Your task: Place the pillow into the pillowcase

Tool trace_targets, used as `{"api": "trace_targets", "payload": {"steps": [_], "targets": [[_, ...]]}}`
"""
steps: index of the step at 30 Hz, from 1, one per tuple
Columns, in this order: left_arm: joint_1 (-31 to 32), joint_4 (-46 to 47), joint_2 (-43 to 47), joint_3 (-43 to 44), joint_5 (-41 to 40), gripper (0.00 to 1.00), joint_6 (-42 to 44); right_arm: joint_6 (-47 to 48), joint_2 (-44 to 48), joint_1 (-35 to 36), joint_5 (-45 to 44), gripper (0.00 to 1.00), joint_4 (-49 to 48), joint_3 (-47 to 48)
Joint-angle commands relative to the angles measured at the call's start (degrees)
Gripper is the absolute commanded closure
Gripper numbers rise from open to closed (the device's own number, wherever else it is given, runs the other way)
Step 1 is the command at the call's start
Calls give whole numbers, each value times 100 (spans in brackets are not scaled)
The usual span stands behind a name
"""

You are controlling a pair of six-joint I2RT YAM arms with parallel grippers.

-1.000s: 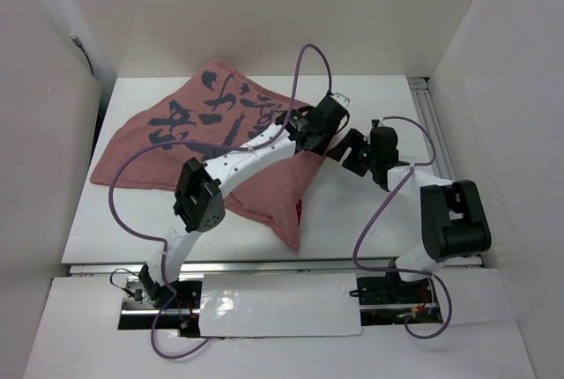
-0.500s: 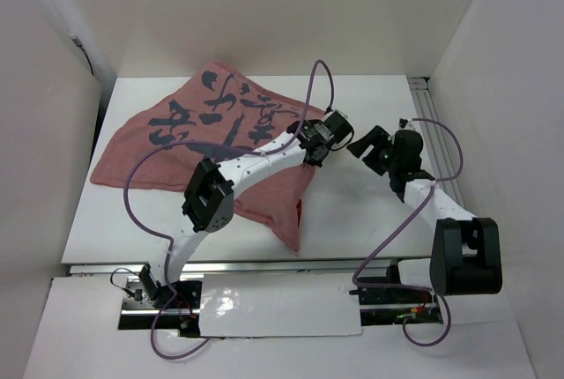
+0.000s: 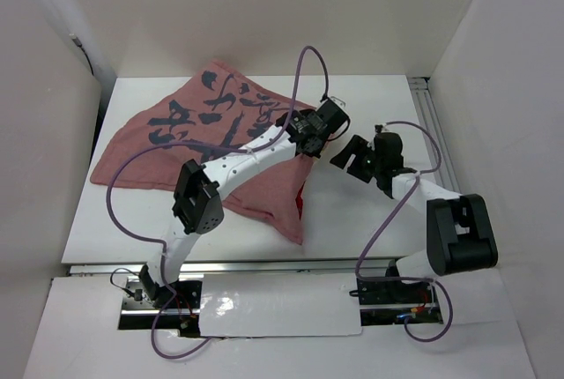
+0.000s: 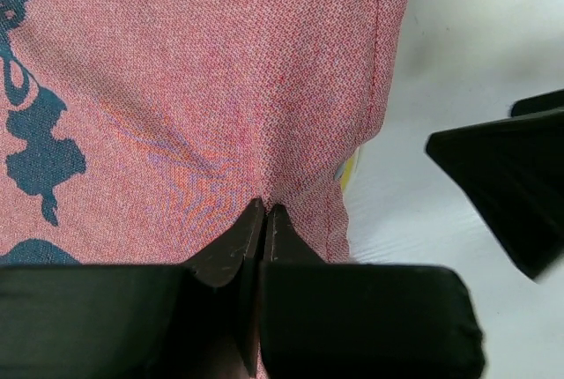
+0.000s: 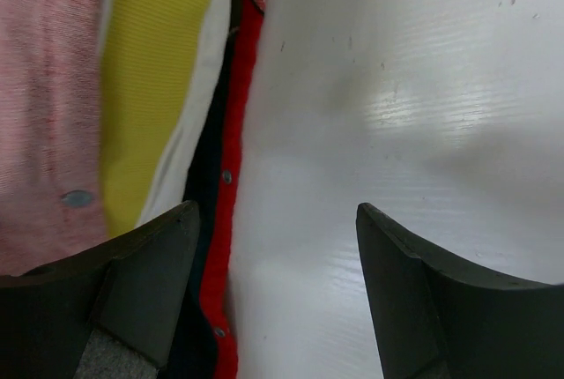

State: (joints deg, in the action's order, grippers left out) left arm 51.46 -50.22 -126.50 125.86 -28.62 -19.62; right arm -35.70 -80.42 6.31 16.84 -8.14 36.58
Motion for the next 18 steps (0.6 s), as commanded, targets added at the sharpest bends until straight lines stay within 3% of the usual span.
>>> {"api": "trace_targets", "payload": {"steps": [1,12,18], "targets": [[-5,117,494,229,128,100,63,29,-210,160,109,22,-468,332],[-5,117,776,61,375,99,63,-296,-1186,599,531,27,-1251,965],[-5,56,828,-9,375,91,116,-411,-845,714,724,27,-1339,1036]]}}
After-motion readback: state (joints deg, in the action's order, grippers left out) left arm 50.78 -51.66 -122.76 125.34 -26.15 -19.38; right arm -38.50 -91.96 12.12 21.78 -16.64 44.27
